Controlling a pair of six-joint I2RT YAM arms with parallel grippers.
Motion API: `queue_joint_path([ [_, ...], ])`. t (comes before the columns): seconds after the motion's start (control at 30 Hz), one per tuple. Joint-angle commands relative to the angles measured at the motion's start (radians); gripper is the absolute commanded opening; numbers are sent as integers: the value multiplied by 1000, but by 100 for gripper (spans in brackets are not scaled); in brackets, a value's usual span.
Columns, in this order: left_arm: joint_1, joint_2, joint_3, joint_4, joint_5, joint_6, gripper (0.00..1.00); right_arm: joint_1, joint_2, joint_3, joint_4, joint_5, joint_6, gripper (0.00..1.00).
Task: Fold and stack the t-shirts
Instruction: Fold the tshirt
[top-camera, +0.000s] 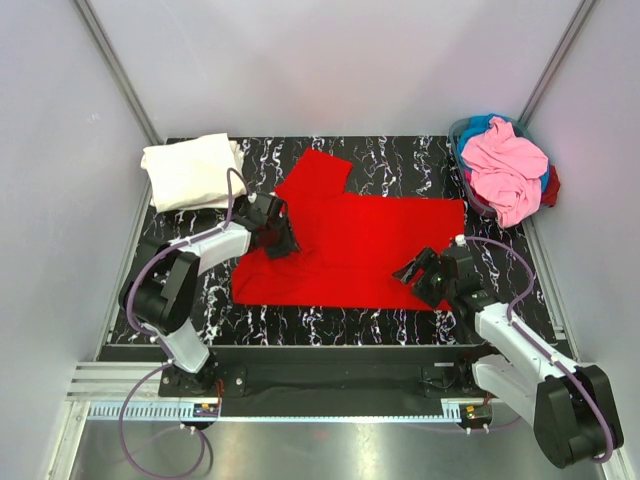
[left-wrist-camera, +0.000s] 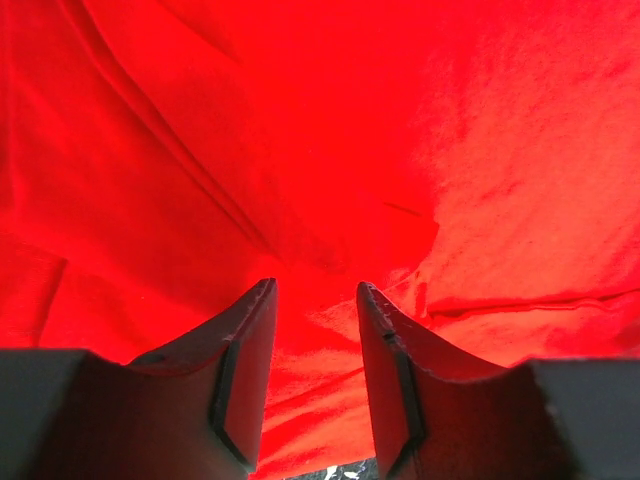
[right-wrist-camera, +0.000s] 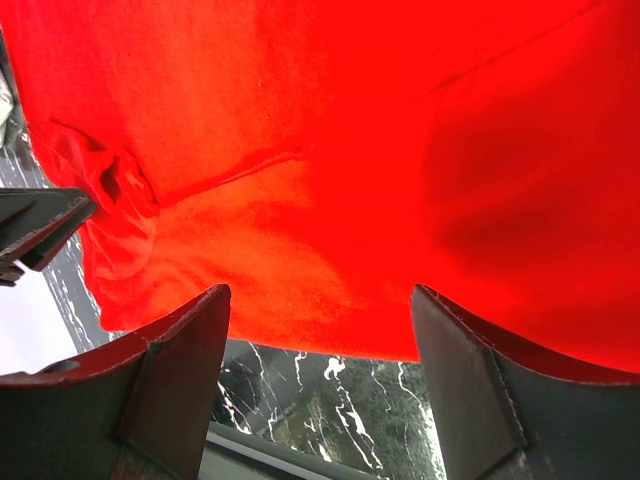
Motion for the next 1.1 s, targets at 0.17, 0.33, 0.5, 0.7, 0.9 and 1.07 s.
queue_joint_path([
  [0.17, -13, 13, 22, 59, -32, -23, 52, 7, 41, 21, 61, 13, 5, 79],
  [0.33, -13, 54, 62, 44, -43, -14, 54, 7, 35, 17, 65, 13, 4, 79],
  [0.5, -14, 87, 92, 42, -43, -17, 55, 6, 44, 19, 67, 10, 1, 79],
  [0.7, -8, 133, 222, -33, -69, 14, 56, 7, 45, 19, 70, 4, 1, 79],
  [0.9, 58, 324, 613, -211, -63, 90, 58, 7, 53, 19, 73, -1, -2, 79],
  [1.07, 137, 533, 980, -306, 26, 182, 59, 9, 65, 19, 87, -17, -7, 79],
])
